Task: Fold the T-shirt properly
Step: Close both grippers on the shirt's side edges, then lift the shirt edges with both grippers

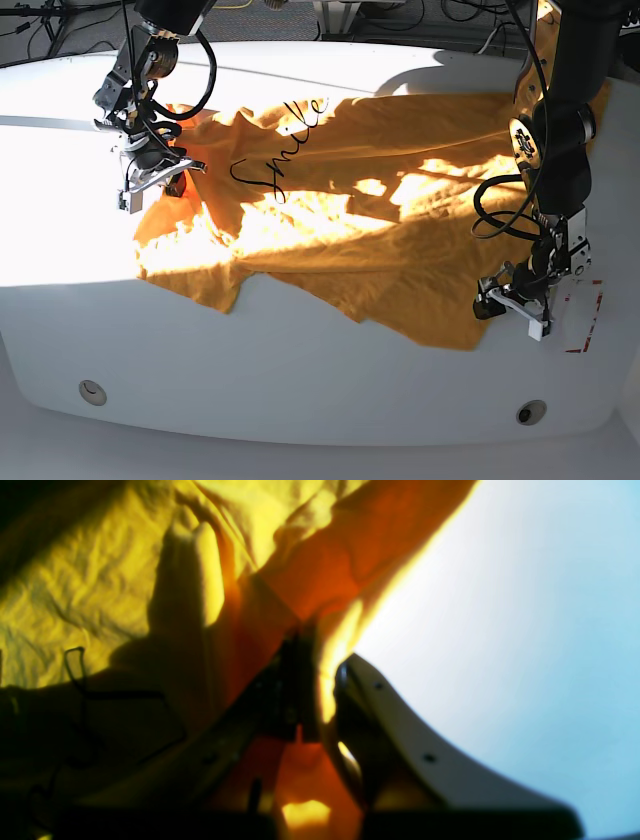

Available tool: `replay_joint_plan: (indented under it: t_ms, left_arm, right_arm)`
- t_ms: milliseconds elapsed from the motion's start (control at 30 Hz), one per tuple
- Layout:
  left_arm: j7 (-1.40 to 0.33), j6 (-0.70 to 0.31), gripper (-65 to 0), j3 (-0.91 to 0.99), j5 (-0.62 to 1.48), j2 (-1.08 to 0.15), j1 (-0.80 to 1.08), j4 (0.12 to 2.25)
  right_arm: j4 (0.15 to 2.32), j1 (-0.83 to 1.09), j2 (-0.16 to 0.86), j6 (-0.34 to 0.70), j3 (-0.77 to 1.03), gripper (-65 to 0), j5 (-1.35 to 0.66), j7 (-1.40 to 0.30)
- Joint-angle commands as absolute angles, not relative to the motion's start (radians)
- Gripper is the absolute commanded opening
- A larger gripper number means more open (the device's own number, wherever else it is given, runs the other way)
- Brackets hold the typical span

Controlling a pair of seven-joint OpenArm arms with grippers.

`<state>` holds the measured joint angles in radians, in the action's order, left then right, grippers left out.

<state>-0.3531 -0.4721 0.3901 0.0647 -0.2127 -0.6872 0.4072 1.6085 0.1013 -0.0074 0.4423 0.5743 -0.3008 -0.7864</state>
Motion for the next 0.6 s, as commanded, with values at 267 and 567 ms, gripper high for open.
replay_joint_plan:
  t_ms: [267, 567]
  left_arm:
    - [-0.386, -0.478, -22.9, 0.298, 0.061, -0.125, -0.711, 0.41]
    - [-0.381, -0.473, -53.7, 0.294, 0.058, -0.125, -0.707, 0.412]
  right_arm:
    - [1.63, 0.091, 0.001, 0.444, 0.575, -65.0, -0.318, -0.763]
    - [1.63, 0.091, 0.004, 0.444, 0.575, -65.0, -0.318, -0.763]
